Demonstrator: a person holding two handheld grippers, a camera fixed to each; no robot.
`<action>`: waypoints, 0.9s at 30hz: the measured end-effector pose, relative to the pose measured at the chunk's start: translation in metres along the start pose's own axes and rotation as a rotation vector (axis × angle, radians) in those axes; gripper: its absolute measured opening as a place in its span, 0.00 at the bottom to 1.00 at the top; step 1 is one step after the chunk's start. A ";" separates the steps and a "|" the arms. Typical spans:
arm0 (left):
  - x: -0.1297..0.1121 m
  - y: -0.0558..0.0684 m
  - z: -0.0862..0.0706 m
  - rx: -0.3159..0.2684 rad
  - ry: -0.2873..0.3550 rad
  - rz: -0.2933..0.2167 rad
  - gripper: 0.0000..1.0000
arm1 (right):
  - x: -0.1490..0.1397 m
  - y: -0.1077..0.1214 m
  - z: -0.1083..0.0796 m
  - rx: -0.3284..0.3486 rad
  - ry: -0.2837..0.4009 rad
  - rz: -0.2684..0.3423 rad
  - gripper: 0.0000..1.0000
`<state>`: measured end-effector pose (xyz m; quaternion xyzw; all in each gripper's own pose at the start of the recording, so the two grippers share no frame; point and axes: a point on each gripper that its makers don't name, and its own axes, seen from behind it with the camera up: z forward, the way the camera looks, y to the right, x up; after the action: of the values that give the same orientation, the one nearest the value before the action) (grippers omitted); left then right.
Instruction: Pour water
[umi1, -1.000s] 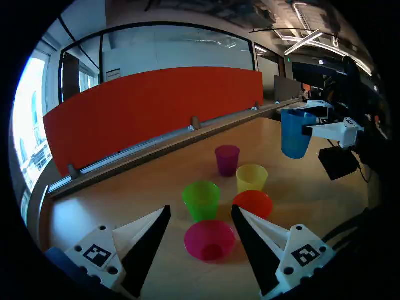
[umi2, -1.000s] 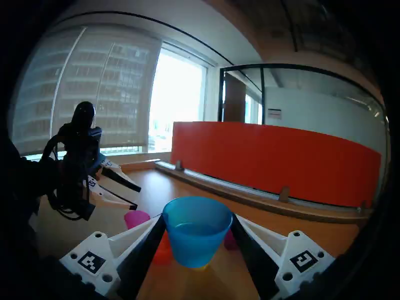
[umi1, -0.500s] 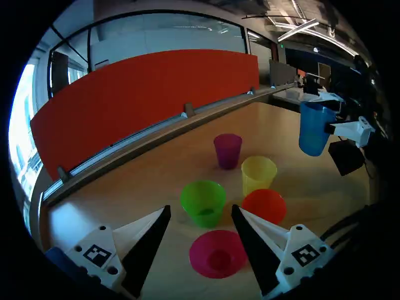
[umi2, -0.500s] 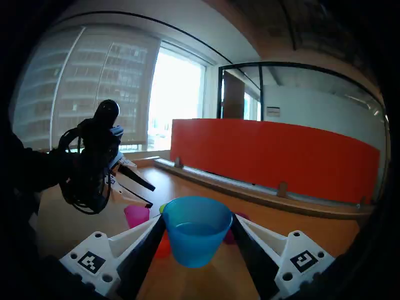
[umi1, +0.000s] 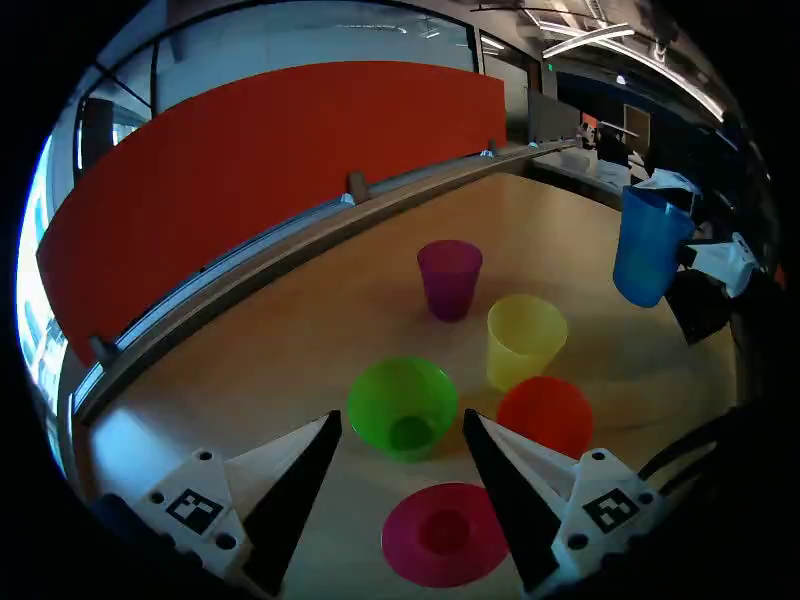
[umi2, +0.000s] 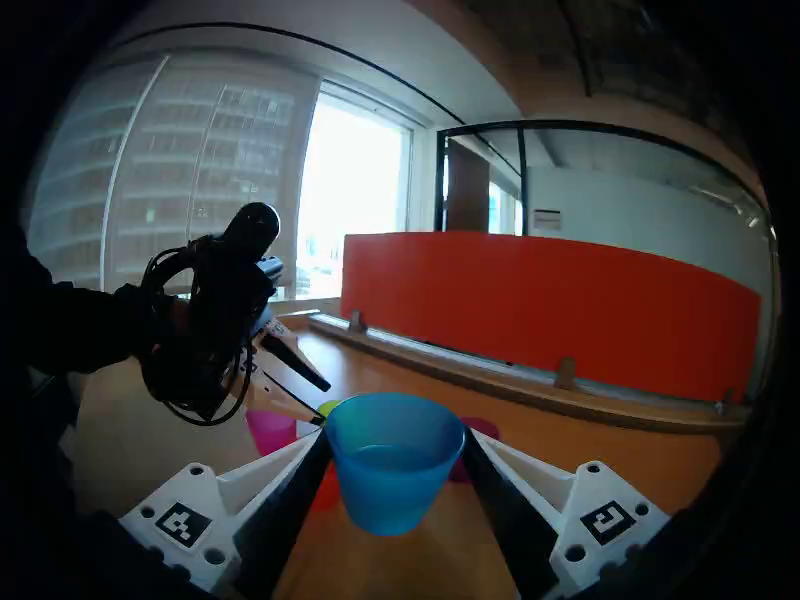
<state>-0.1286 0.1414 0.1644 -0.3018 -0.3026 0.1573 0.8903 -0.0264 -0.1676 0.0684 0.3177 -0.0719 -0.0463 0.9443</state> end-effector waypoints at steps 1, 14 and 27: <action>0.000 0.000 0.001 -0.002 -0.001 0.005 0.90 | 0.000 0.000 0.000 0.000 0.000 0.000 0.93; -0.002 0.001 0.014 -0.020 -0.027 0.037 0.90 | -0.006 0.005 0.001 0.002 0.001 0.003 0.93; 0.000 -0.003 0.021 -0.011 -0.039 0.067 0.90 | -0.008 0.005 0.003 0.008 -0.002 0.005 0.94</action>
<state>-0.1414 0.1483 0.1798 -0.3134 -0.3107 0.1913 0.8768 -0.0346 -0.1640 0.0728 0.3210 -0.0737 -0.0441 0.9432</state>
